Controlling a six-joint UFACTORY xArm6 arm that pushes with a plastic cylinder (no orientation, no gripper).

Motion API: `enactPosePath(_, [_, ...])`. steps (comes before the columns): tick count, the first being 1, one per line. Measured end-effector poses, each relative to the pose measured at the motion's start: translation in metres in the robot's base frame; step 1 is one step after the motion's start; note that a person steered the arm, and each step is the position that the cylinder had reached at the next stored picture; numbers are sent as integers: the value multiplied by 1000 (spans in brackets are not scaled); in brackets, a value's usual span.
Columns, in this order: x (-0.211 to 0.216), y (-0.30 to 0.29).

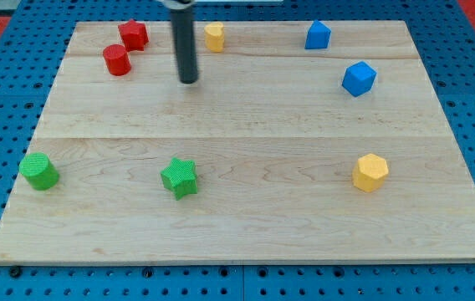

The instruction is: Move the blue cube slightly bottom left of the red circle

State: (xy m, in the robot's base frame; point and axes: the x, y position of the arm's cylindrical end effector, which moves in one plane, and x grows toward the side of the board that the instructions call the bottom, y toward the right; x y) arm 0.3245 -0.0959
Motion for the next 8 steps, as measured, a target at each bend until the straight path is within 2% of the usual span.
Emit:
enactPosePath(1, [-21,77])
enactPosePath(2, [-21,218])
enactPosePath(3, [-21,320])
enactPosePath(4, [21,282])
enactPosePath(5, [44,226])
enactPosePath(6, [8,284])
enactPosePath(7, [7,347])
enactPosePath(8, [41,392])
